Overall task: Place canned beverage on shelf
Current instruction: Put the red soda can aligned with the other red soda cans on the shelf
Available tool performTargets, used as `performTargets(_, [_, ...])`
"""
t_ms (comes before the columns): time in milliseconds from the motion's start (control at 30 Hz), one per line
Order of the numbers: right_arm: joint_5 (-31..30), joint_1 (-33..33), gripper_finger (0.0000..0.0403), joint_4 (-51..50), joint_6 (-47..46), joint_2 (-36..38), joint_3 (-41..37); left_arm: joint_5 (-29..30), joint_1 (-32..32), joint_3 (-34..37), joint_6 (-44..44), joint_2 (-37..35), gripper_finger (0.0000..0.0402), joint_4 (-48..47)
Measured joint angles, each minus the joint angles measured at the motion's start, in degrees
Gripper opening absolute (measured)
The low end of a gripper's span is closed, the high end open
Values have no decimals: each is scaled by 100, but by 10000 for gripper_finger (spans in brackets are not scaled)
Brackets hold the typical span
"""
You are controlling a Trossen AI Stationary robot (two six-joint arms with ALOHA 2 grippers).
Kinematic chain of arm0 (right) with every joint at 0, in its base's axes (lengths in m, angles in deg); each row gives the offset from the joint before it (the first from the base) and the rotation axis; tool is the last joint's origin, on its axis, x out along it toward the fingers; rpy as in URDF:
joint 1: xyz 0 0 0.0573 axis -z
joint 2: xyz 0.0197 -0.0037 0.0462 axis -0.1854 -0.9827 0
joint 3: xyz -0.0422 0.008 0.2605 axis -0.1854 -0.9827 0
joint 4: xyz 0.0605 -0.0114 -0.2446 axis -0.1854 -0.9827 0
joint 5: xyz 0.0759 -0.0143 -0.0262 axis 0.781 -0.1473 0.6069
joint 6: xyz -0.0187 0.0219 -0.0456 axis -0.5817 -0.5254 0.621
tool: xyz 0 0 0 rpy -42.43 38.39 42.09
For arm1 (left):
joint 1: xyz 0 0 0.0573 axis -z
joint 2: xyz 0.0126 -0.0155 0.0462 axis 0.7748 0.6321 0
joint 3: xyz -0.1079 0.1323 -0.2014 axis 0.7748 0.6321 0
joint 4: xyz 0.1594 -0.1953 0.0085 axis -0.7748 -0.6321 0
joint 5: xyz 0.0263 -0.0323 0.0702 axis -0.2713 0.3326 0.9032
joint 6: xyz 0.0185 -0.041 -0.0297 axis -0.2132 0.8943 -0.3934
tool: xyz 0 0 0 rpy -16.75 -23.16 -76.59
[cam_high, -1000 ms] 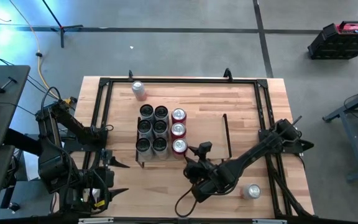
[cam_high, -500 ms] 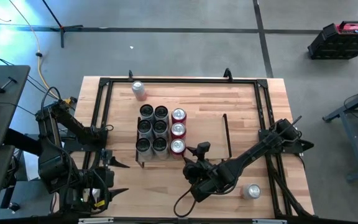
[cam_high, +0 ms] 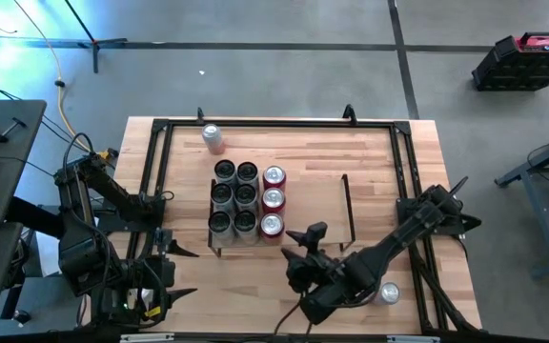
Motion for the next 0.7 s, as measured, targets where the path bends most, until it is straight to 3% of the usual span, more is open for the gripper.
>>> performTargets(300, [-98, -74, 236, 522, 456, 0, 406, 2, 0, 0, -7, 0, 335, 0])
performTargets(533, [860, 297, 236, 921, 581, 0, 395, 32, -2, 0, -60, 0, 335, 0])
performTargets(700, [988, 539, 236, 1113, 625, 0, 396, 44, -2, 0, -101, 0, 335, 0])
